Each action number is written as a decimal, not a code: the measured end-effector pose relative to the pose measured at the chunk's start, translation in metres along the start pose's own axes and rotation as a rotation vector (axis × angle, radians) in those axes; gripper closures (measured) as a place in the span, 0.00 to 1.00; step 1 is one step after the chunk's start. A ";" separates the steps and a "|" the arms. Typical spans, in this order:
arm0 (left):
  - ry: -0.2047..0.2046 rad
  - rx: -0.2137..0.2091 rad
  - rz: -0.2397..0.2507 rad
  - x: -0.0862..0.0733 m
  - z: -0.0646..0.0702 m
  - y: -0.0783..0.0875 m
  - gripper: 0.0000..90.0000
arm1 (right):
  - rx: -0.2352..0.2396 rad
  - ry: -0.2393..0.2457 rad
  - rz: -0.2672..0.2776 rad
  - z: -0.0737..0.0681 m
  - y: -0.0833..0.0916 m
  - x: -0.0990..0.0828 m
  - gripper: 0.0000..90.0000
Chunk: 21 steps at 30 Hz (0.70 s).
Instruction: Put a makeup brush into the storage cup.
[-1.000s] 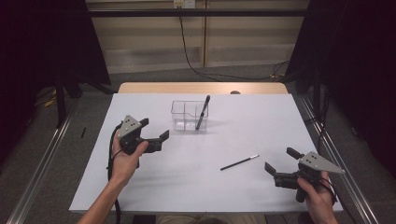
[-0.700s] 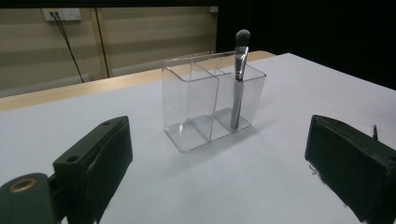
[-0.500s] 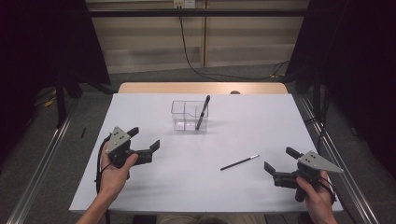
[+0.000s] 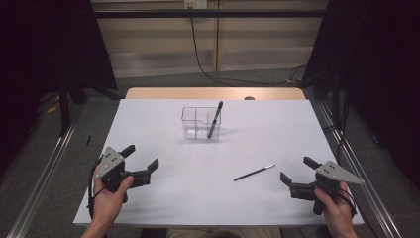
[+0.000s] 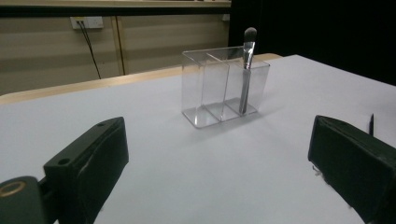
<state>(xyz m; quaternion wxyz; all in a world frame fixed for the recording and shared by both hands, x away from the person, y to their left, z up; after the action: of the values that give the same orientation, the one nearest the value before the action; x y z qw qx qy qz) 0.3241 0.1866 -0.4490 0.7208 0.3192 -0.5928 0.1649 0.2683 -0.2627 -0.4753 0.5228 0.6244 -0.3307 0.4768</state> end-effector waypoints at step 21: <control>0.037 0.001 0.001 -0.025 0.012 0.033 0.05 | -0.002 0.003 0.001 0.001 0.002 -0.001 0.00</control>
<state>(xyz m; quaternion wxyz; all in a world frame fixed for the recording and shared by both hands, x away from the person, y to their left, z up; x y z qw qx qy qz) 0.2889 0.2071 -0.4635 0.7314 0.3163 -0.5794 0.1712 0.2667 -0.2642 -0.4752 0.5236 0.6229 -0.3307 0.4779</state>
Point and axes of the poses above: each handheld gripper's, and its own axes: y roughly backward along the jaws, x roughly out of its top, z roughly to its right, the point moved 8 cm from there along -y, roughly forward along the jaws, and after that the axes turned 12 degrees about -x, right-handed, at the moved point
